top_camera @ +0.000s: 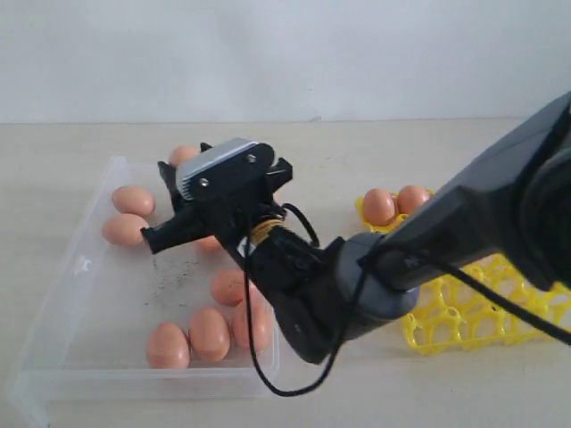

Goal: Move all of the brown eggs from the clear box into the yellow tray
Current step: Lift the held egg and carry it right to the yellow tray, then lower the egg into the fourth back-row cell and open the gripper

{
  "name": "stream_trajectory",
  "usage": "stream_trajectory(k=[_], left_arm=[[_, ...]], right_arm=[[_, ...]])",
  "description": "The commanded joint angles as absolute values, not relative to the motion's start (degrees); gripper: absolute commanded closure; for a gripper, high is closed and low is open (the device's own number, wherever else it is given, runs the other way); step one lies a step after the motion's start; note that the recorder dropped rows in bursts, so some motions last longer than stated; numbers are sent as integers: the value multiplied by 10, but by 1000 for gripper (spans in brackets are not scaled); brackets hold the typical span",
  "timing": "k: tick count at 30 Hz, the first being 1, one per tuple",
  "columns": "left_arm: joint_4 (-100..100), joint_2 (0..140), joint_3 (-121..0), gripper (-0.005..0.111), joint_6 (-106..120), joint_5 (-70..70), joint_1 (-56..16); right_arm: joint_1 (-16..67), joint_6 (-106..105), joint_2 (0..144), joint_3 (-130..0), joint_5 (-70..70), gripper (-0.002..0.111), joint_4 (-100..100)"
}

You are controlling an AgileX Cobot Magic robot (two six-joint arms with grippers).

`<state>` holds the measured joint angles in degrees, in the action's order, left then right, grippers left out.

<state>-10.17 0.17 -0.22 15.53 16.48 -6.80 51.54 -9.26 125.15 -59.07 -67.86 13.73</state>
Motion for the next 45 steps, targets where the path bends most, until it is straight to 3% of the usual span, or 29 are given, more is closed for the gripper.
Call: stream_trajectory(k=[1,6,12,17,23,28,45], left_arm=[[-101,0,0,103,155,163,-71],[-101,0,0,103,155,163,-71],[-101,0,0,103,155,163,-71],[-101,0,0,103,155,163,-71],[-101,0,0,103,155,163,-71],[-101,0,0,103,155,163,-71],[-101,0,0,103,155,163,-71]], right_arm=[[482,-70,1176,-484,-700,108,146],[381,0,1086,-362,-700,108,92],[157,83,1019,-267,-700,108,-169],[8,137,1019,-254,-700,108,-292],[-106,211,1042,-276,-700,108,-326],[-143,304,1097,-311,-700,108,-348],[-142,264,1209,-379,-700,108,-408]])
